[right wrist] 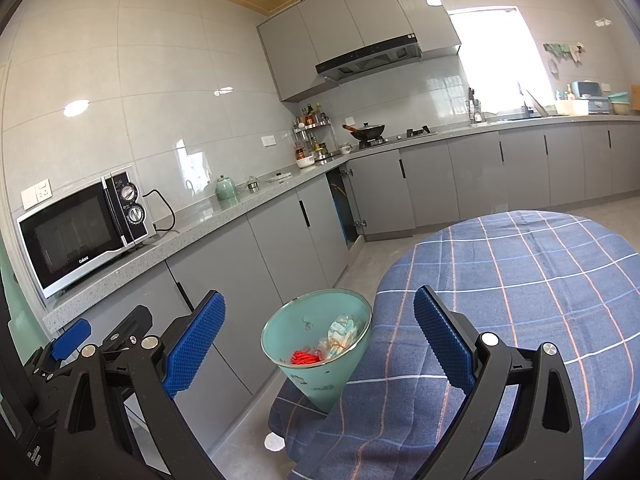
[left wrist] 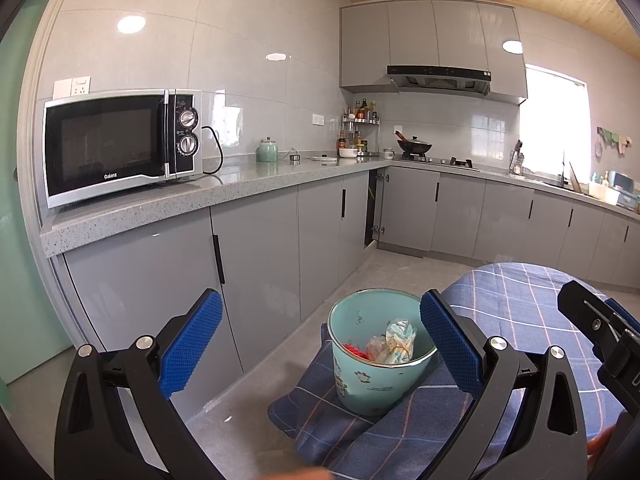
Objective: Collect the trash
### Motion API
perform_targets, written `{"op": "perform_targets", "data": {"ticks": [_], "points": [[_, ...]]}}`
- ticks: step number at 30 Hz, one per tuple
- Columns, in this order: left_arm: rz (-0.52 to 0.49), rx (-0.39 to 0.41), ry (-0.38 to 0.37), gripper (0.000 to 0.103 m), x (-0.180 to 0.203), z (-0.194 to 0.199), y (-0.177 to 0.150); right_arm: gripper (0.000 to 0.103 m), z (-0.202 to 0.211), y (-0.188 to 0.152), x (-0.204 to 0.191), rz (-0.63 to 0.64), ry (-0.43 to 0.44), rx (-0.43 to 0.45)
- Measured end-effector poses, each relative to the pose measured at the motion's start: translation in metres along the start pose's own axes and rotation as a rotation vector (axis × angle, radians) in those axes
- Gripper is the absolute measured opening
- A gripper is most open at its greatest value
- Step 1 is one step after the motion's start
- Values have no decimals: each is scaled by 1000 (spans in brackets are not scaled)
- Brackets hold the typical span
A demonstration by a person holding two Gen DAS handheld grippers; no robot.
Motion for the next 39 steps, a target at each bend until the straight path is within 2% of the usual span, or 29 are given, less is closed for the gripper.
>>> {"op": "perform_targets", "data": {"ticks": [3,14,27,33,37,39], "points": [[-8,13,35,97,0,-1,0,94,-1,0,2,-7,-3,-1],[49,-44,-96,97,4,-6,-5,95,-2,0,2,-3,-5,-4],[4,-46,-24,97,4,-8,-7,95,-9,-2,12,-17,-35,-22],[-8,-56,-22,97,4,-15,-11,98,-17,4,42,-21,-135,-11],[6,-128,-62,97,4,-39,-25,98,-37,11,102,-61,-270,-44],[22,-164,-58,97,1,-53,-33,98,-51,15,138,-50,-350,-68]]}}
Point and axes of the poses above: each gripper's, at about its wrist camera, not at the fingertips, and z roughly against the way its jaws point, x to its right, y to its top, the point moved 5 cm from there along -z, roughly the way its jaws point, and after that the axes turned 2 degrees about -z, right-handed, at the moved point
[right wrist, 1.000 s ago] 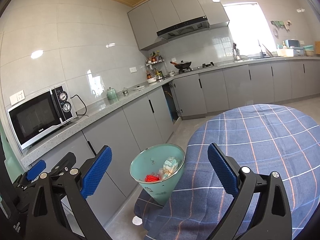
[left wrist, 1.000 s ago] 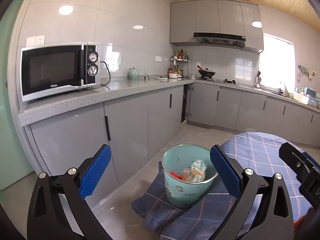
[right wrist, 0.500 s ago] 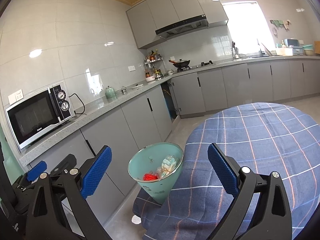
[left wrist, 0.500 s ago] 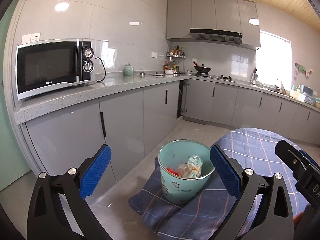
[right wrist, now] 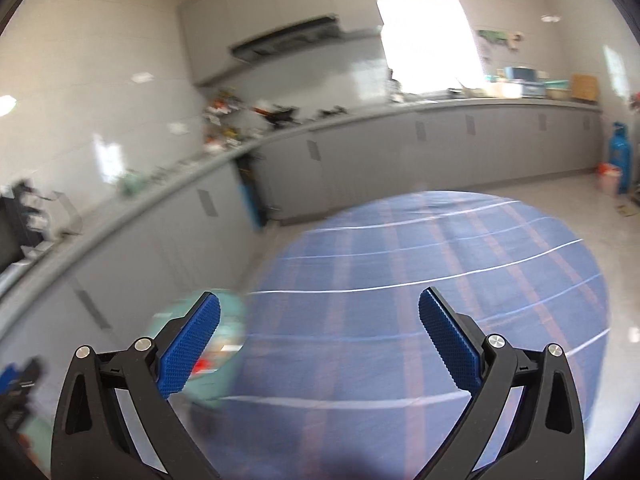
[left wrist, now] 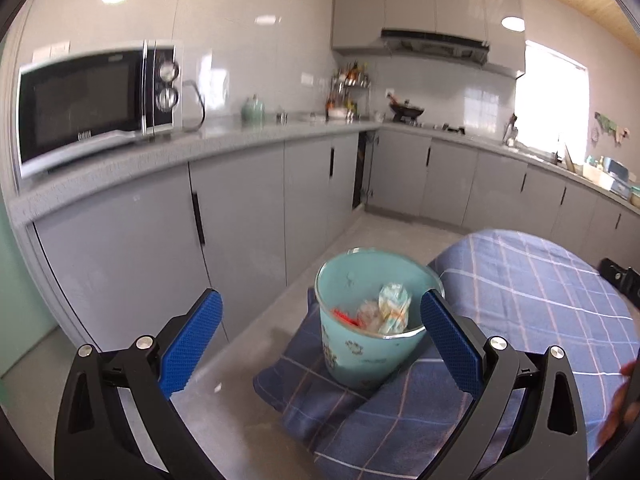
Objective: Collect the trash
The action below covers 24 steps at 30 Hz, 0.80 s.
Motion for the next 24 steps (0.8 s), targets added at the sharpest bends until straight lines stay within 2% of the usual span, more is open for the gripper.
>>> {"op": "perform_targets", "data": {"ticks": [3,9,12,16,20,24], "points": [[42,-48,24,97,-10,-23,-9,98,-49,20,63,-14,-138,-40],[79,-105,104,97,-24,-64,-20,98,-139,46,175,-32,-351,-150],[74,-118,137,97,-27,-79,-19,98,-180,45,216,-51,-373,-247],[64,-125,165,97,-32,-93,-10,98,-215,41,262,-108,-410,-325],[94,-151,173,97,-33,-110,-3,98,-235,34,270,-61,-425,-378],[111,-174,163,97,-24,-127,2,98,-247,29,271,-62,-397,-425]]}}
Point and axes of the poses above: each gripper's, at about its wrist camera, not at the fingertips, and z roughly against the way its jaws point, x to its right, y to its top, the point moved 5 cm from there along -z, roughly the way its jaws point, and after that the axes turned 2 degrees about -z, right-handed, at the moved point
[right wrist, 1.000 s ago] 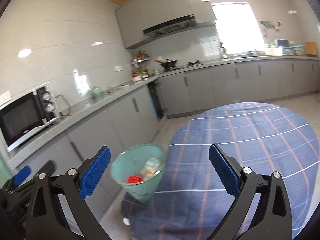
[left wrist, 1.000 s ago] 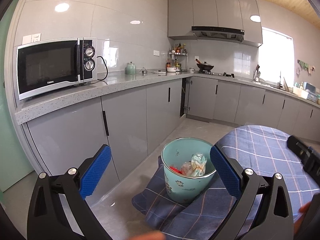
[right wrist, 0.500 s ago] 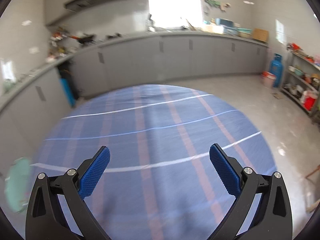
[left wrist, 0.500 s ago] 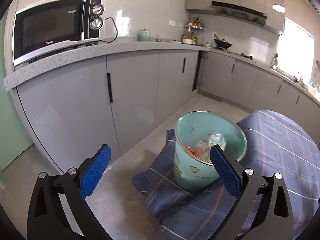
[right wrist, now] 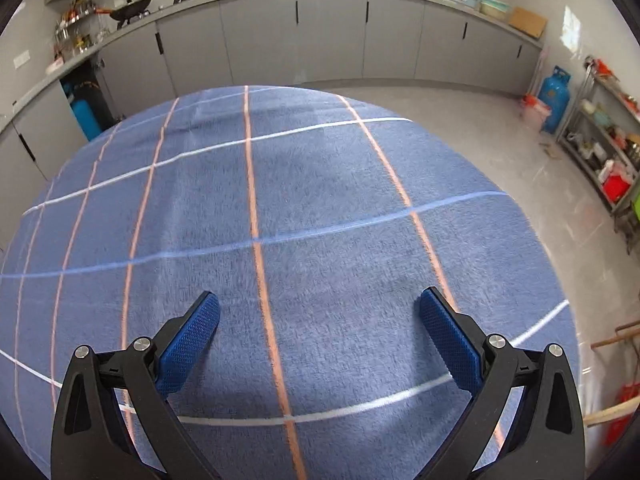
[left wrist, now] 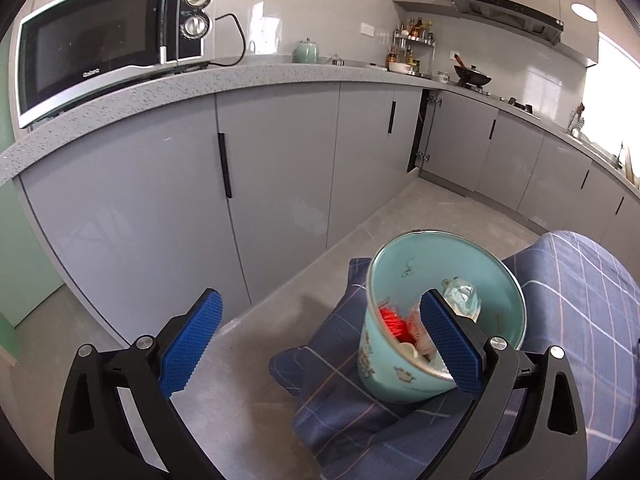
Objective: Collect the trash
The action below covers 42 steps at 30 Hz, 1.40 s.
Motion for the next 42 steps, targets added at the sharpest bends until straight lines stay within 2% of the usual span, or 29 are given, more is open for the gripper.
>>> {"op": "perform_targets", "data": {"ticks": [5,10,14,17,23,25,32,37,42], "points": [[-16,-21,-47,97,25,-13,8,99,0,0,-1,12,5,-4],[-26,-23,-60,97,33,-25,15,99,0,1,0,12,5,-5],[-11,-16,-58,97,27,-32,19,99,0,2,0,12,5,-5],[3,1,-28,97,21,-36,24,99,0,2,0,12,5,-5],[74,18,-26,97,-2,-23,31,99,0,2,0,12,4,-6],[90,29,15,97,-26,-12,34,99,0,2,0,12,4,-6],[67,97,291,97,-118,23,35,99,0,2,0,12,4,-7],[127,103,337,97,-146,24,44,99,0,2,0,12,4,-7],[106,149,285,97,-120,30,62,99,0,2,0,12,4,-7]]}}
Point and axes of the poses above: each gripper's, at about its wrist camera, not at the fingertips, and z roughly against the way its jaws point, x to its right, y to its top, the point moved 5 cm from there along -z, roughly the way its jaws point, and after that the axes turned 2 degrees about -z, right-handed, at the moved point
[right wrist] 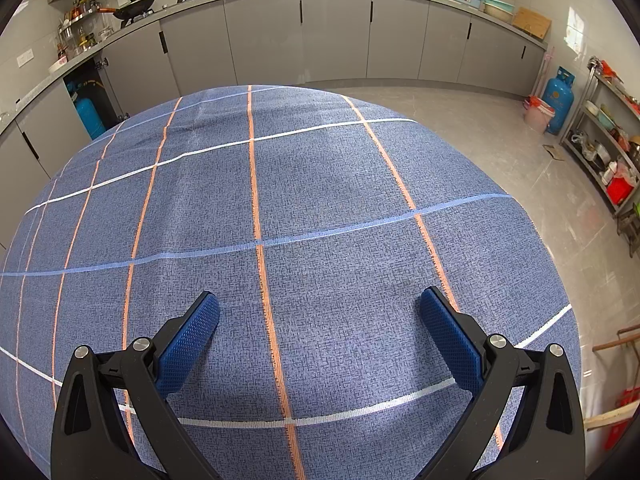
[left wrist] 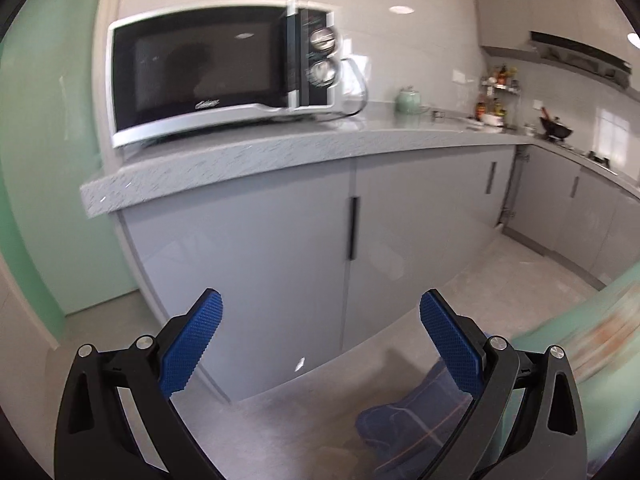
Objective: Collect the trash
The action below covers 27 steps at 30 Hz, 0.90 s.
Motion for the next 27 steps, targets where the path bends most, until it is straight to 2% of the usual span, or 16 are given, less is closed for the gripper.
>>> {"op": "perform_targets", "data": {"ticks": [8,13,20,27], "points": [[-91,-29,-191,97,91,12,-10,99,0,0,-1,0,0,0],[-158,-34,-264,97,144,27,-16,99,0,1,0,0,0,-1],[-226,-59,-318,97,194,36,-24,99,0,0,0,0,0,-2],[-281,-112,-309,97,223,29,-35,99,0,0,0,0,0,-2]]}}
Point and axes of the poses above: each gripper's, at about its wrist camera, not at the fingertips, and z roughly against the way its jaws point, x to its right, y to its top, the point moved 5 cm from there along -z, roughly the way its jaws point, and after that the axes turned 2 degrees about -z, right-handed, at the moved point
